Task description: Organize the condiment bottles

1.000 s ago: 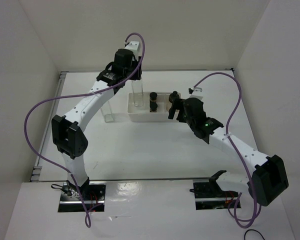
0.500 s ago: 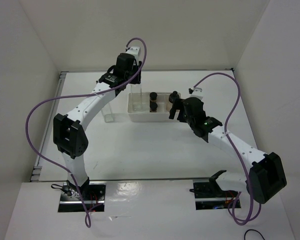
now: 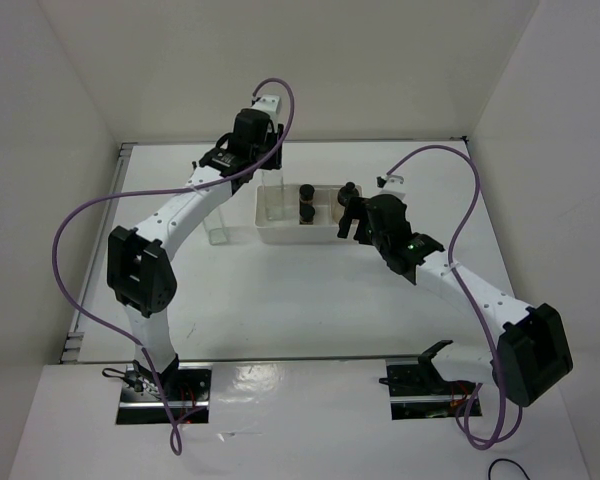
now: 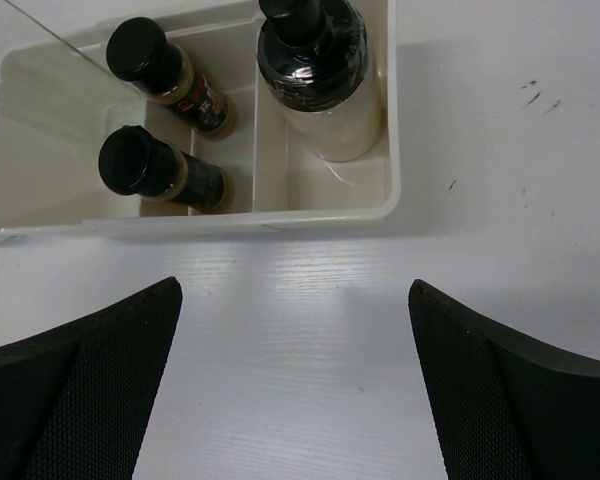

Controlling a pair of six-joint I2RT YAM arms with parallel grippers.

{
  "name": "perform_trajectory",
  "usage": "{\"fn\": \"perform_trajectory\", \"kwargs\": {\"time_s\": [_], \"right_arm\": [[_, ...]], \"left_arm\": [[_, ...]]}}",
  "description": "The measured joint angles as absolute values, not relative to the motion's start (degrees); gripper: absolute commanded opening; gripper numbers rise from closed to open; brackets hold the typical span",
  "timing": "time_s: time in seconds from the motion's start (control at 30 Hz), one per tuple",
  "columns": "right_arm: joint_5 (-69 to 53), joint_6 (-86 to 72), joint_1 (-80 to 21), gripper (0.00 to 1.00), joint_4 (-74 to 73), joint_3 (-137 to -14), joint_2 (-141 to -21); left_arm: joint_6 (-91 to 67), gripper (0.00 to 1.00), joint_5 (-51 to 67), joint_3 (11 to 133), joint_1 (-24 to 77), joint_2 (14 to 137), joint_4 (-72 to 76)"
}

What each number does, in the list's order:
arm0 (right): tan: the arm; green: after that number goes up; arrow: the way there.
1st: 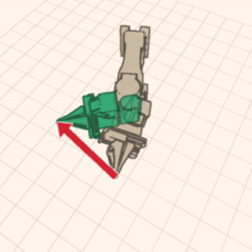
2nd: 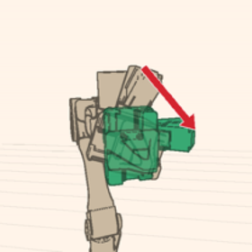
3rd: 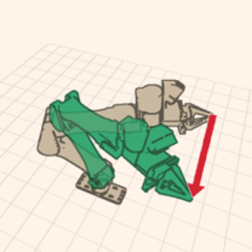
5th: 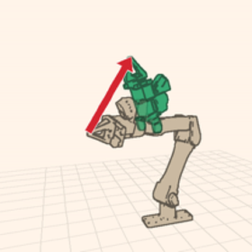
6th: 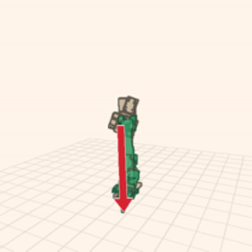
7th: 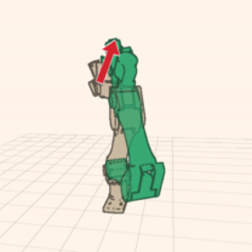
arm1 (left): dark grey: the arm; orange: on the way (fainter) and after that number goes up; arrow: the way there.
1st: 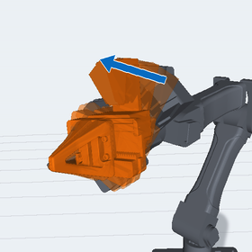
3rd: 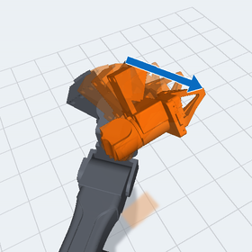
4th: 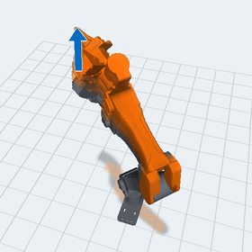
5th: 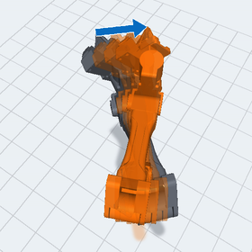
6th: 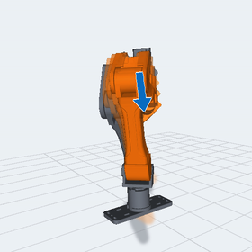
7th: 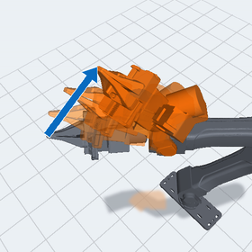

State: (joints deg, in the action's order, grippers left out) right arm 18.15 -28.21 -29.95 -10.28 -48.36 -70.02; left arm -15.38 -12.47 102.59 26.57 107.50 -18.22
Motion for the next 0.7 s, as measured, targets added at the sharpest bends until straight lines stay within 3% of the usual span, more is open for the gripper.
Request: {"fn": "perform_trajectory", "kwargs": {"time_s": [0.27, 0.47, 0.6, 0.7], "right_arm": [[17.4, -28.2, -30.0, 0.98, -10.2, -48.4, -71.4], [17.1, -28.2, -30.0, 0.98, -10.2, -48.4, -71.8], [17.1, -28.2, -30.0, 0.98, -10.2, -48.4, -71.8], [17.1, -28.3, -30.0, 0.98, -10.2, -48.4, -71.8]], "left_arm": [[-15.4, 0.24, -12.9, 101.0, 26.6, 107.5, -16.3], [-15.4, 0.43, -13.0, 100.8, 26.6, 107.5, -15.8], [-15.2, 0.7, -12.9, 100.6, 26.6, 107.5, -15.7], [-15.4, 0.77, -12.7, 99.9, 26.6, 107.3, -15.5]]}}
